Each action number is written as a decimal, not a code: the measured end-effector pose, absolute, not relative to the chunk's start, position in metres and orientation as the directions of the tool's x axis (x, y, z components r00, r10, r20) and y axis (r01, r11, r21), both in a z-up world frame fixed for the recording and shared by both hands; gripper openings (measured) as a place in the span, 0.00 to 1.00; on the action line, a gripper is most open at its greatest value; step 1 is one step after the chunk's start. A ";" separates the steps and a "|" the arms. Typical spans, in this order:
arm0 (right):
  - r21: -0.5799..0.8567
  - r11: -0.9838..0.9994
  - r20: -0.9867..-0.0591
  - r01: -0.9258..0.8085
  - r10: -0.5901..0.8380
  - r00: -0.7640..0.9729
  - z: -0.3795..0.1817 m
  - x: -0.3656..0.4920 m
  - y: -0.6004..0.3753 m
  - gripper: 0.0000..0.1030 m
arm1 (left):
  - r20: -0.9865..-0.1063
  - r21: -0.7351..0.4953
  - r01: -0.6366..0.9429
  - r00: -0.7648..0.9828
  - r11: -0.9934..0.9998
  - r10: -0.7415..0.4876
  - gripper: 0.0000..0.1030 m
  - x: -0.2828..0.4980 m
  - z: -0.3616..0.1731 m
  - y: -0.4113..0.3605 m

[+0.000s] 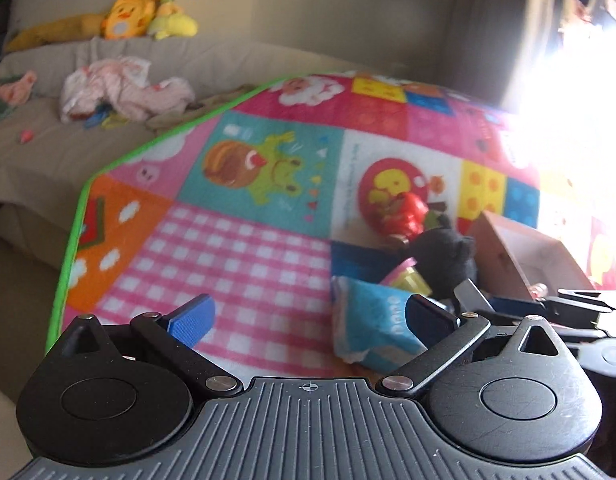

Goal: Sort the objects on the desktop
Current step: 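Move the left tool to the blue wipes packet while the right tool approaches the white plastic tray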

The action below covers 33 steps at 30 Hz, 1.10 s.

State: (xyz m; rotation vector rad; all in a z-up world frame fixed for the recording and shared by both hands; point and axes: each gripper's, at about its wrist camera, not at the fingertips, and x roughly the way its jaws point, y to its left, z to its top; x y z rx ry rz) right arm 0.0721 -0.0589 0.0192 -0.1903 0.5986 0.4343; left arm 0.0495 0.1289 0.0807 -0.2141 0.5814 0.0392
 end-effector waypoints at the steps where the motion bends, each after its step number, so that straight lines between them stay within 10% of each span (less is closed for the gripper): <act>1: -0.062 0.893 -0.574 -0.447 0.334 0.747 0.022 0.063 -0.064 0.21 | -0.546 -0.187 -0.089 0.837 0.978 -0.028 1.00 0.047 0.084 0.127; 14: -0.069 0.974 -0.582 -0.218 0.138 0.802 0.019 -0.004 -0.182 0.20 | -0.523 -0.191 0.000 0.846 0.982 -0.102 1.00 0.050 0.089 0.075; 19: -0.034 0.943 -0.580 -0.330 0.250 0.776 0.017 -0.012 -0.169 0.70 | -0.532 -0.050 0.021 0.846 0.998 -0.045 1.00 0.057 0.070 0.038; 27: 0.080 0.948 -0.683 -0.307 0.277 0.676 -0.008 0.040 -0.132 0.70 | -0.568 -0.042 0.053 0.820 0.998 -0.068 1.00 0.057 0.055 0.042; 30: 0.125 0.929 -0.707 -0.348 0.329 0.626 -0.011 0.039 -0.138 0.48 | -0.590 -0.048 0.082 0.802 0.995 -0.095 1.00 0.063 0.049 0.039; 33: 0.082 0.912 -0.706 -0.403 0.338 0.622 -0.008 0.016 -0.146 0.48 | -0.608 -0.028 0.072 0.790 0.997 -0.074 1.00 0.077 0.041 0.033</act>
